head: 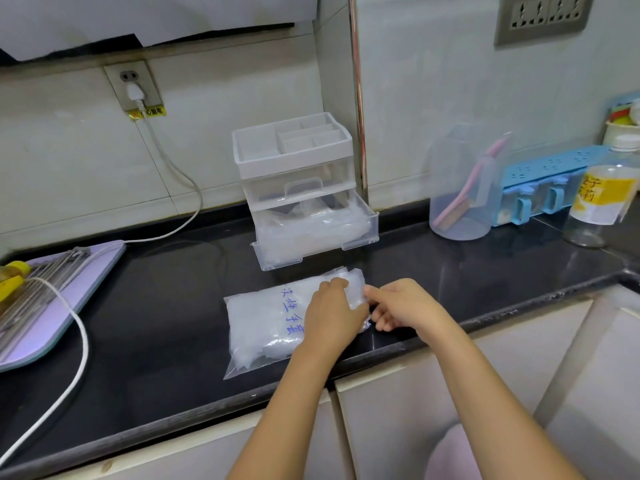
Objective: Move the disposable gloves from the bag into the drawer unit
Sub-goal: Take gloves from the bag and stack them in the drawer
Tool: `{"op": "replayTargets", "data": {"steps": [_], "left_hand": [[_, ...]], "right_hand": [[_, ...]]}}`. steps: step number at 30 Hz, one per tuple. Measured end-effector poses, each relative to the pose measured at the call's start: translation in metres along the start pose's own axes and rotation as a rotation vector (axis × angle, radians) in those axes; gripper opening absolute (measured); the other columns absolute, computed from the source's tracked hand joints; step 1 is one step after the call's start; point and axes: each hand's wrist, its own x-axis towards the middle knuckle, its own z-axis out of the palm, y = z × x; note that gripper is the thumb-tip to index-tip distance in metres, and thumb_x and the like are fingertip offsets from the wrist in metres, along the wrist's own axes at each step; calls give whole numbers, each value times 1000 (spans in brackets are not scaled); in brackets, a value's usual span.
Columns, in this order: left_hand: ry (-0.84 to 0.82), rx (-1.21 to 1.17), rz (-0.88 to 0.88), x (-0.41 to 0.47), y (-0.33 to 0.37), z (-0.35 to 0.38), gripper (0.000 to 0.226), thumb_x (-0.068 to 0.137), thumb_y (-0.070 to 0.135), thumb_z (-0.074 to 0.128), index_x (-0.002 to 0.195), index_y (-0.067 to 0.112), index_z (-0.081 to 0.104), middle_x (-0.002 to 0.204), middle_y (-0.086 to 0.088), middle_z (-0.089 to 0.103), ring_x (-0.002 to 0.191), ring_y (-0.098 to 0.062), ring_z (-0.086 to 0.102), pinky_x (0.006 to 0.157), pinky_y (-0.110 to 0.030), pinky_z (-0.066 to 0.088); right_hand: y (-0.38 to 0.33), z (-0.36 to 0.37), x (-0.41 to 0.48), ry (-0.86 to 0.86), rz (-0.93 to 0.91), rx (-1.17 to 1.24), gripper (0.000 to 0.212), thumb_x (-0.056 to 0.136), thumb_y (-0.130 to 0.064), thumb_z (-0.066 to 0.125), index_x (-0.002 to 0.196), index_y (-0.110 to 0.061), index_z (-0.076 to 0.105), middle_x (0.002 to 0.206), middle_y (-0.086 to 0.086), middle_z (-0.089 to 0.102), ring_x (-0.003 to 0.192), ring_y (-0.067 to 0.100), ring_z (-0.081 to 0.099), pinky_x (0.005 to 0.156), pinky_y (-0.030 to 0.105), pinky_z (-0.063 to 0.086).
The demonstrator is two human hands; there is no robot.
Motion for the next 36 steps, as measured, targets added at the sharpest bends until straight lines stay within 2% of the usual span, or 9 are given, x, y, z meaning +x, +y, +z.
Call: {"op": "replayTargets", "data": {"steps": [5, 8, 12, 15, 23, 26, 29, 33, 36], "left_hand": [[-11, -42, 104, -6, -2, -1, 56, 92, 26, 52, 145, 30, 33, 142, -6, 37, 125, -22, 43, 97, -29, 37], [-24, -3, 155, -8, -1, 1, 50, 95, 18, 47, 142, 32, 40, 150, -6, 25, 131, -24, 35, 103, -28, 32], [-12, 11, 166, -11, -1, 4, 39, 95, 16, 45, 132, 25, 56, 149, -4, 31, 131, -22, 30, 102, -23, 28], [27, 16, 151, -12, -1, 4, 38, 95, 17, 48, 132, 21, 56, 149, -4, 33, 132, -21, 31, 104, -23, 28], [-2, 41, 128, -11, -1, 1, 40, 95, 16, 49, 135, 19, 52, 144, -7, 38, 128, -23, 37, 102, -24, 31], [-33, 26, 117, -11, 0, -2, 38, 93, 16, 51, 131, 17, 56, 136, -10, 47, 122, -27, 44, 98, -27, 34], [-145, -34, 60, -6, 0, -14, 47, 90, 21, 58, 136, 21, 51, 137, -5, 53, 121, -21, 51, 96, -24, 38], [-434, -220, 96, -1, 0, -56, 78, 79, 39, 74, 146, 30, 35, 148, 3, 40, 128, -12, 46, 103, -25, 34], [-471, -495, 273, -7, 16, -76, 92, 76, 50, 73, 150, 31, 22, 153, 5, 33, 136, -8, 36, 105, -24, 31]], "right_hand": [[7, 2, 0, 106, -66, -95, 19, 85, -14, 62, 77, 2, 70, 60, 7, 61, 50, 15, 50, 58, 30, 44], [10, 2, -4, 155, -110, -108, 18, 83, -13, 62, 74, 1, 70, 57, 5, 60, 48, 13, 48, 54, 28, 43], [16, 2, -9, 187, -187, -113, 16, 85, -13, 62, 72, -6, 70, 56, 3, 61, 48, 10, 50, 52, 22, 45], [22, -1, -10, 250, -227, -99, 17, 87, -14, 61, 72, -15, 69, 56, 0, 62, 53, 8, 53, 57, 22, 45], [16, -46, -24, 443, -358, 332, 16, 93, -11, 56, 80, -15, 64, 77, 1, 65, 78, 14, 59, 71, 21, 46], [-2, -64, -42, 321, -482, 575, 20, 96, -7, 49, 80, -12, 59, 90, 3, 71, 96, 19, 66, 87, 29, 50], [-30, -78, -64, 122, -614, 694, 19, 97, -6, 44, 80, -8, 54, 89, 6, 72, 93, 21, 69, 87, 33, 53], [-69, -97, -83, -98, -686, 623, 15, 91, -3, 46, 78, -8, 52, 87, 14, 73, 87, 28, 70, 87, 41, 50], [-89, -104, -89, -270, -690, 479, 5, 84, -7, 50, 79, -6, 50, 94, 21, 72, 91, 33, 70, 83, 37, 54]]}}
